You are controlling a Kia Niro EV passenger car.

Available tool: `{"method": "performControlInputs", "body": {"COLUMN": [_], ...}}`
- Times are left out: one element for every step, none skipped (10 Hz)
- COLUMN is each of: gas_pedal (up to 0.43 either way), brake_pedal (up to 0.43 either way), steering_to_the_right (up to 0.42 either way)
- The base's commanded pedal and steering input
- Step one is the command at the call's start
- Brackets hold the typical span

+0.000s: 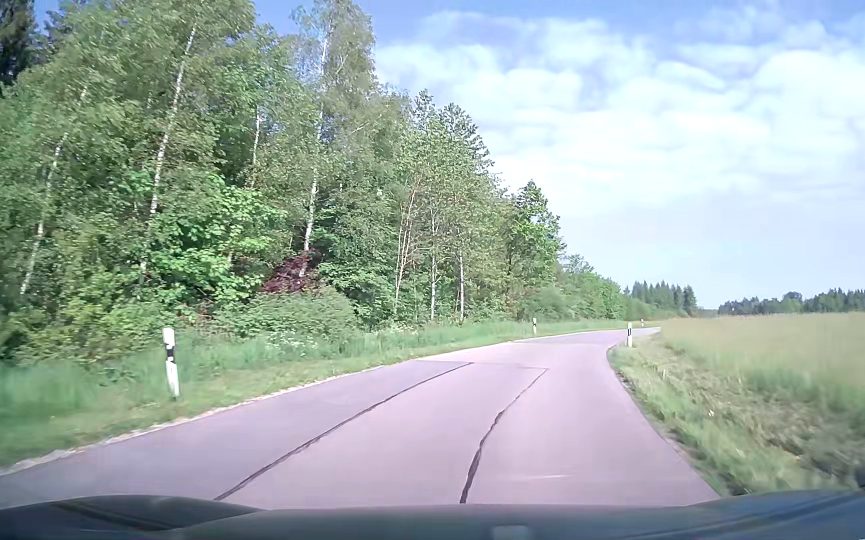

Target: Follow the waypoints while adhering to traffic rules and regulations

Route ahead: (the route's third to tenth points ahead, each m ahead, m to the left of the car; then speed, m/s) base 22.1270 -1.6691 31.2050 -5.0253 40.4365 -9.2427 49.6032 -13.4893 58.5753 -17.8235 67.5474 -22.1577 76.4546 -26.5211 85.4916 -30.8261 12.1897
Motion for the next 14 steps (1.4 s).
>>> {"method": "performControlInputs", "body": {"gas_pedal": [0.11, 0.11, 0.11, 0.13, 0.157, 0.157, 0.169, 0.177, 0.177, 0.177, 0.177, 0.177, 0.177, 0.177], "brake_pedal": [0.0, 0.0, 0.0, 0.0, 0.0, 0.0, 0.0, 0.0, 0.0, 0.0, 0.0, 0.0, 0.0, 0.0], "steering_to_the_right": [0.064, 0.064, 0.064, 0.064, 0.064, 0.065, 0.068, 0.069, 0.069, 0.069, 0.068, 0.067, 0.066, 0.066]}}
